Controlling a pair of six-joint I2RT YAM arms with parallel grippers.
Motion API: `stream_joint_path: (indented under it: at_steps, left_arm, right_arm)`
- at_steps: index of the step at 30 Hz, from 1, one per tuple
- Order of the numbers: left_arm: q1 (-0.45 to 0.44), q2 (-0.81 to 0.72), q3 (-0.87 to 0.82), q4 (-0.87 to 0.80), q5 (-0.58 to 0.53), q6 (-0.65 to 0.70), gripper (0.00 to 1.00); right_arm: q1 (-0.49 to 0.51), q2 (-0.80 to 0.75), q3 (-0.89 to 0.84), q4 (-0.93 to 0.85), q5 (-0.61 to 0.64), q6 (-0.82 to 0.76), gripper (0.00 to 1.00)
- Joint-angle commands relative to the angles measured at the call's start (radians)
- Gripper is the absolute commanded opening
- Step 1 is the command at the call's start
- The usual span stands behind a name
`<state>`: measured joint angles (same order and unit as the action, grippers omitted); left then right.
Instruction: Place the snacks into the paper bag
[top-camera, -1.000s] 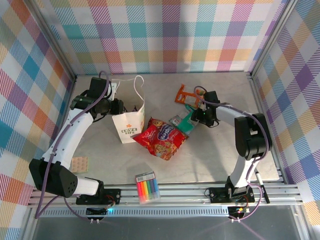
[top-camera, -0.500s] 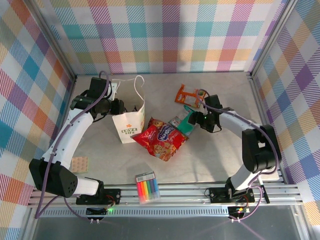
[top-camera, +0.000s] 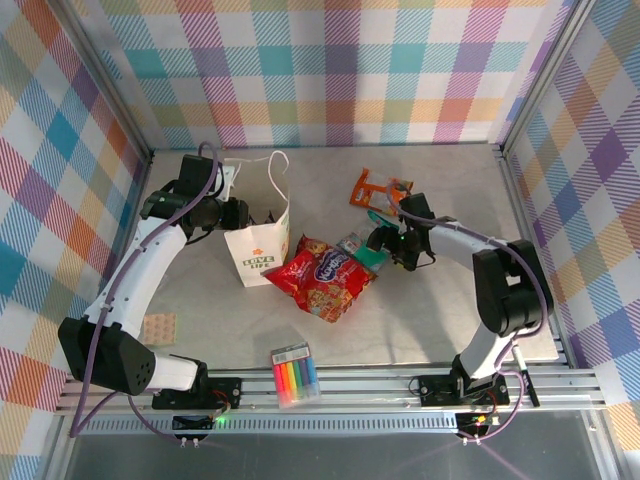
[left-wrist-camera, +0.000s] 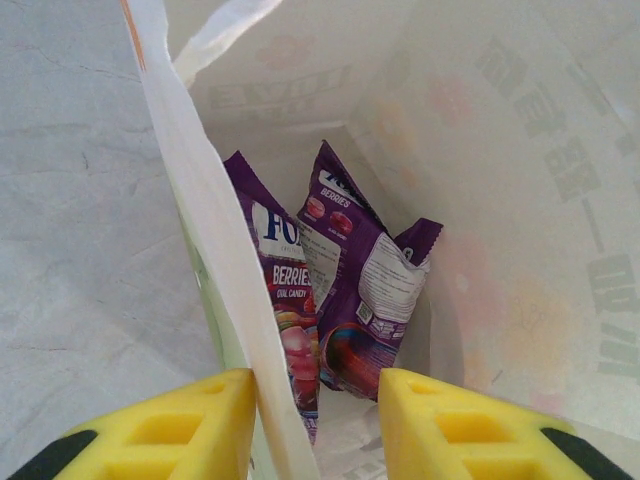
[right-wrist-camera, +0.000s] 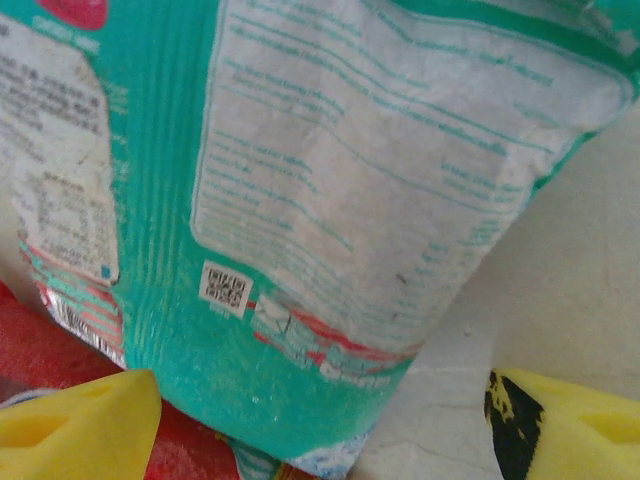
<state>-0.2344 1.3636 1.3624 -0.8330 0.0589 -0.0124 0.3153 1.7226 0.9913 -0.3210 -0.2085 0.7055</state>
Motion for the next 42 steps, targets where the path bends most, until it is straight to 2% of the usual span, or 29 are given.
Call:
stream_joint_path:
  at_steps: [1,7,17,36,42]
  left_arm:
    - [-0.017,-0.020,0.005,-0.006,0.004,0.008,0.37]
    - [-0.017,-0.015,-0.006,-0.005,0.004,0.010,0.37]
    - [-0.017,-0.017,-0.017,-0.003,-0.005,0.008,0.37]
    - [-0.017,-0.015,-0.002,0.007,0.001,-0.007,0.37]
    - [-0.017,-0.020,0.003,0.007,-0.002,-0.013,0.37]
  right_arm:
    - [0.015,0.040,0.029,0.063,-0.031,0.077,0.84]
    - [0.027,0.103,0.058,0.085,-0.035,0.113,0.79]
    - [0.028,0.148,0.107,-0.001,0.028,0.100,0.46]
    - [0.027,0.069,0.153,-0.197,0.241,-0.042,0.18]
    - [0.026,0.054,0.189,-0.224,0.261,-0.078,0.15]
